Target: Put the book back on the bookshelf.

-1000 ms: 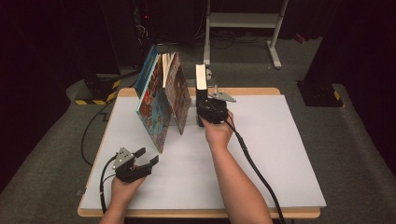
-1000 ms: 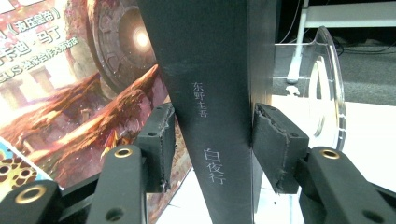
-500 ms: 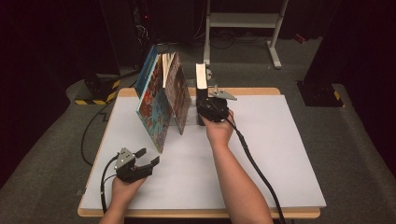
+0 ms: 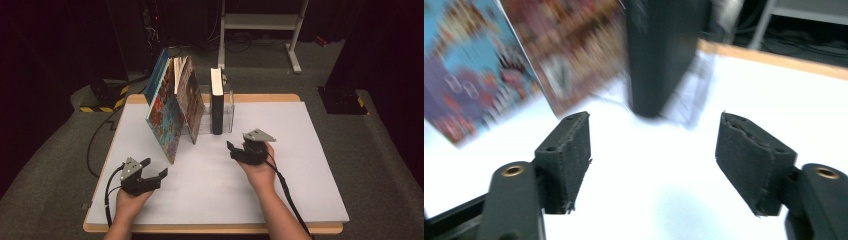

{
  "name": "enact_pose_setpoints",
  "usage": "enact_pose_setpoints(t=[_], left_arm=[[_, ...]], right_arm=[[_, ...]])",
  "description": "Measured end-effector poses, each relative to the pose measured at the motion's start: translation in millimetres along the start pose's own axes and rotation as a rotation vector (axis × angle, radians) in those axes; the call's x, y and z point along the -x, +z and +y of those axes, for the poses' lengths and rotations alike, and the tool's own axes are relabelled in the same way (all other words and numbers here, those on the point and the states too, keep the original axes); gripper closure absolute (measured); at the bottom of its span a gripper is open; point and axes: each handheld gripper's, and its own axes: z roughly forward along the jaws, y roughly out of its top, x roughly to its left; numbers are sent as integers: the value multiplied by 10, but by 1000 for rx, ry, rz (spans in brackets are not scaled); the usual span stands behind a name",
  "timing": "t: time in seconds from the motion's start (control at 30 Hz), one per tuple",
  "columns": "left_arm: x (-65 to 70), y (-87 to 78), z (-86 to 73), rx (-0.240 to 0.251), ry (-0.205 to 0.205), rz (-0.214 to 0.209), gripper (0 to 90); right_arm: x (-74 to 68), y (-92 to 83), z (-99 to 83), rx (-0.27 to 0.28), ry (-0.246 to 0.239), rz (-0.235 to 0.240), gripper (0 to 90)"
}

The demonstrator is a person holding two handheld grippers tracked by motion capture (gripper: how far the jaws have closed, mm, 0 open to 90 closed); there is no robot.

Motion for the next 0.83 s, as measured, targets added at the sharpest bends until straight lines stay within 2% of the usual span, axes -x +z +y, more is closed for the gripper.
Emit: enact_pose_setpoints(t=[0.1,0.17,0.27,0.33,0.4,0.5,0.57,0.83], left_arm=[[-31,-40,-5,-6,9,36,156],[-60,-65,-9,-7,0,47,148],[-114,-95,-23,-10,-14,68,144],[-139,-78,-30,-24,-35,74,136],[-149,-37,-24,-48,-50,73,96],[-127,14,-14,-91,-47,84,28],[-115,20,-20,-105,-41,88,0],[-144,-55,-7,-83,-29,103,0]], right_arm=[[212,-232,-223,-2,12,-36,260],[424,-439,-413,-6,29,-83,240],[651,-678,-641,-18,62,-147,206],[756,-813,-780,-17,72,-192,203],[841,-871,-821,-47,88,-212,188],[938,-882,-851,-54,133,-199,160],[959,-849,-877,-82,133,-201,142],[951,-869,-920,-90,148,-184,120]])
